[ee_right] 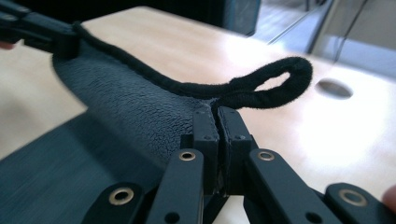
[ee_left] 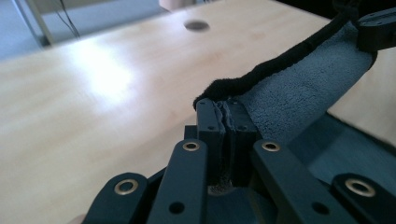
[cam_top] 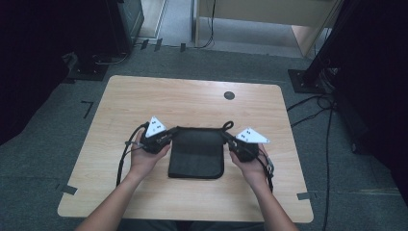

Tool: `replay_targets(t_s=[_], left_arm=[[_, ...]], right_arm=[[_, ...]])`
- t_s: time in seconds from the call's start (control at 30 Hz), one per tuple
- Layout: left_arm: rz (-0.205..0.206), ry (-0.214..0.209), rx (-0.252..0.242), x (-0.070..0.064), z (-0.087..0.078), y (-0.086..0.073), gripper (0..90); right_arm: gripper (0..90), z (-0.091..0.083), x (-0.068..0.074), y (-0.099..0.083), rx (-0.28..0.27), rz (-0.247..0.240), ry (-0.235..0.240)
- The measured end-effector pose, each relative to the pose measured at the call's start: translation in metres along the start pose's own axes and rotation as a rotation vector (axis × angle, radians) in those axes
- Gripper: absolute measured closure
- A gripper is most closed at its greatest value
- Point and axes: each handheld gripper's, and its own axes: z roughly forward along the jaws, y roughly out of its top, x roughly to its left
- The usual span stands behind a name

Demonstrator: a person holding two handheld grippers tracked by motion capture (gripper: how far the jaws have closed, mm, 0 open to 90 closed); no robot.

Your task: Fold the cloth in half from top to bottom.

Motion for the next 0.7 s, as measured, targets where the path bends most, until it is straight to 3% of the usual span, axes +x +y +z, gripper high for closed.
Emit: replay_targets(t_s=[0.1,0.17,0.27,0.33,0.43,0.57,0.63,0.7], left_arm=[[0.02,-0.013,0.043,-0.012,-0.008,-0.021,87.1],[0.061,0.001,0.083,-0.02,-0.008,-0.034,86.7],[0.054,-0.01,0.13,-0.024,-0.006,-0.05,85.2],[0.06,-0.008,0.129,-0.026,-0.009,-0.056,81.6],[0.027,-0.023,0.121,-0.021,-0.018,-0.056,72.1],[-0.045,-0.06,0.083,-0.011,-0.031,-0.054,60.0],[-0.088,-0.076,0.054,-0.007,-0.033,-0.051,58.3],[-0.159,-0.078,0.015,0.0,-0.033,-0.048,58.4]], right_arm=[[87.2,-0.013,0.016,-0.022,0.031,-0.01,0.025],[87.1,-0.018,0.025,-0.034,0.057,-0.033,0.031],[86.5,-0.017,0.034,-0.051,0.107,-0.045,0.048],[83.4,-0.017,0.035,-0.058,0.137,-0.033,0.063],[69.5,-0.025,0.03,-0.057,0.173,0.025,0.103],[60.5,-0.046,0.018,-0.055,0.181,0.048,0.107],[60.7,-0.05,0.012,-0.053,0.161,0.074,0.107],[67.7,-0.051,0.007,-0.048,0.133,0.096,0.087]])
